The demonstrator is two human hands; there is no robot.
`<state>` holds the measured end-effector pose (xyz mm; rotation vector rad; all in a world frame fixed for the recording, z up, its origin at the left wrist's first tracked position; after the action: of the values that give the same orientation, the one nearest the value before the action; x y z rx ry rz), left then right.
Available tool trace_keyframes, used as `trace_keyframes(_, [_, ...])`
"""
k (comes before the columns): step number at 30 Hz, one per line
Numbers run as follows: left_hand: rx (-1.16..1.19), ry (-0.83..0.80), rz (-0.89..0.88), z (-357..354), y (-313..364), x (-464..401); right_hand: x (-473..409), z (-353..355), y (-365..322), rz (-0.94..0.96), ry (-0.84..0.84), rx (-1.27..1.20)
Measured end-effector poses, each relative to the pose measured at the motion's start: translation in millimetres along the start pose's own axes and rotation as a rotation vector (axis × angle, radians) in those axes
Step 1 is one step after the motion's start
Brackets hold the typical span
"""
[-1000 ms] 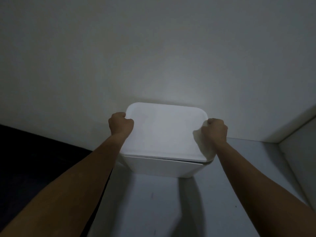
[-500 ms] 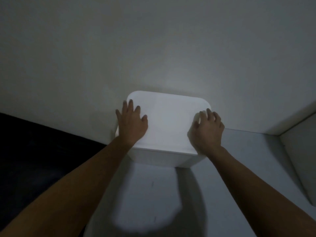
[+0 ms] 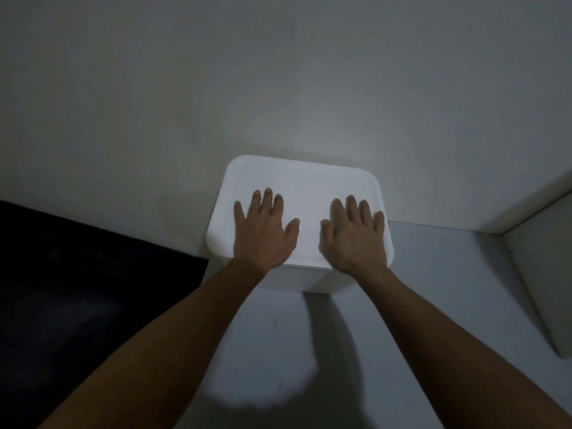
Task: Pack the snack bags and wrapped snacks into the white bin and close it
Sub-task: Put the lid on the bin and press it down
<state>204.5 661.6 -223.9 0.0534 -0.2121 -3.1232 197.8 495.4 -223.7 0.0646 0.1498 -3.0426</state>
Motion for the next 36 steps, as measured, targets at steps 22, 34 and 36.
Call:
trace_keyframes(22, [0.187, 0.005, -0.199, 14.9, -54.5, -79.5, -0.5, -3.1, 1.6, 0.014, -0.015, -0.002])
trace_keyframes(34, [-0.012, 0.047, -0.192, -2.1, -52.5, -94.5, -61.4, 1.9, 26.5, -0.050, -0.093, -0.033])
trace_keyframes(36, [-0.001, 0.061, -0.194, -3.3, -51.9, -95.6, -68.8, 0.7, 31.4, -0.085, -0.086, -0.033])
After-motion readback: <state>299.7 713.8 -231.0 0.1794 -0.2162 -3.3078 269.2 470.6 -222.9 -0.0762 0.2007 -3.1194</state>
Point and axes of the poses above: each hand's wrist, its own x-axis away from the middle knuckle, its own z-axis out of the back of the hand, y = z × x, the point moved 6 cm from there along -x, towards the middle knuckle, and after that the axes turned 5 degrees about z, right-handed, at the moved point
